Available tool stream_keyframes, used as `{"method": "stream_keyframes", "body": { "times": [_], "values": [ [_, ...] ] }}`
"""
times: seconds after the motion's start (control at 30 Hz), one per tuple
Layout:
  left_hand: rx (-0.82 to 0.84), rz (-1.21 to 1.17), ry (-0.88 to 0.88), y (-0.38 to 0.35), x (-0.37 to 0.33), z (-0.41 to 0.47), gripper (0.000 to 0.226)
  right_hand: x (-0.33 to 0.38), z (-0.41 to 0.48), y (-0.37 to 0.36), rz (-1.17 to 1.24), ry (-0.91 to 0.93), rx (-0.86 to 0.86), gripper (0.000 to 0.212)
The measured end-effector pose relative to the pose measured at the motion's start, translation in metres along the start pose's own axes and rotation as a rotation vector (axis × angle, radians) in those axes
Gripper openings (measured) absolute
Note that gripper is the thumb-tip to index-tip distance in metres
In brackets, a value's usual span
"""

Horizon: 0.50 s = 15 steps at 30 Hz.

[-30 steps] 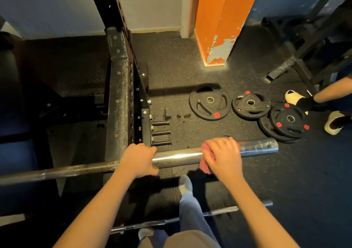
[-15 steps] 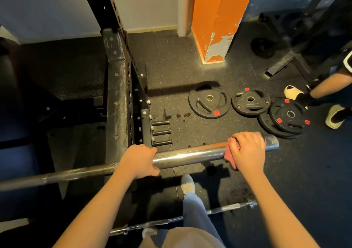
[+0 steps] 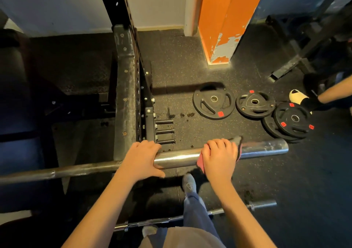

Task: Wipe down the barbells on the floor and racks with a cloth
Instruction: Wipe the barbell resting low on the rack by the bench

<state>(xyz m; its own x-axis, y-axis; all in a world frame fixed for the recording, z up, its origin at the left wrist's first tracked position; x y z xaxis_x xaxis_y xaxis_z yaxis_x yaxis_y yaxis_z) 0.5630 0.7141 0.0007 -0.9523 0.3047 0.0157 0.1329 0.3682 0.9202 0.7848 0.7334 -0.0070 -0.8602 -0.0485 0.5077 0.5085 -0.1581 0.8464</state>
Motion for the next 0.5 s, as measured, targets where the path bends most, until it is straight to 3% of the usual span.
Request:
{"method": "stream_keyframes", "body": {
  "times": [0.07,0.2,0.33,0.4,0.5],
  "values": [
    [0.025,0.028,0.026,-0.006,0.008,-0.013,0.092,0.03,-0.005,-0.017,-0.019,0.099,0.06,0.033],
    [-0.003,-0.002,0.053,-0.009,0.006,-0.023,0.091,0.038,-0.003,-0.022,-0.025,0.351,0.163,0.031],
    [0.062,-0.088,0.111,-0.008,0.008,-0.025,0.101,0.03,0.009,-0.014,-0.039,0.205,0.055,0.036],
    [0.089,-0.099,0.153,-0.009,0.016,-0.028,0.094,0.053,0.001,-0.025,-0.066,0.156,0.05,0.034],
    [0.055,-0.034,0.152,-0.013,0.02,-0.034,0.082,0.086,-0.026,-0.048,-0.018,0.377,0.209,0.029]
  ]
}}
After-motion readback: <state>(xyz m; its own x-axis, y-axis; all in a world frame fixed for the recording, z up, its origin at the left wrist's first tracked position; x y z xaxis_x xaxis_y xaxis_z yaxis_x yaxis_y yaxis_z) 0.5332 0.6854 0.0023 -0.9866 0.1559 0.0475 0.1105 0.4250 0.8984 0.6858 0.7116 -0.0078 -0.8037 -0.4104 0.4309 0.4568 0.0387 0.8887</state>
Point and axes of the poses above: each hand's wrist, its own z-axis towards the middle knuckle, its own y-axis out of the back of the hand, x = y × z, the point moved 6 cm from there along z, towards the middle knuckle, and after that the axes turned 14 degrees about z, right-handed, at the moved point
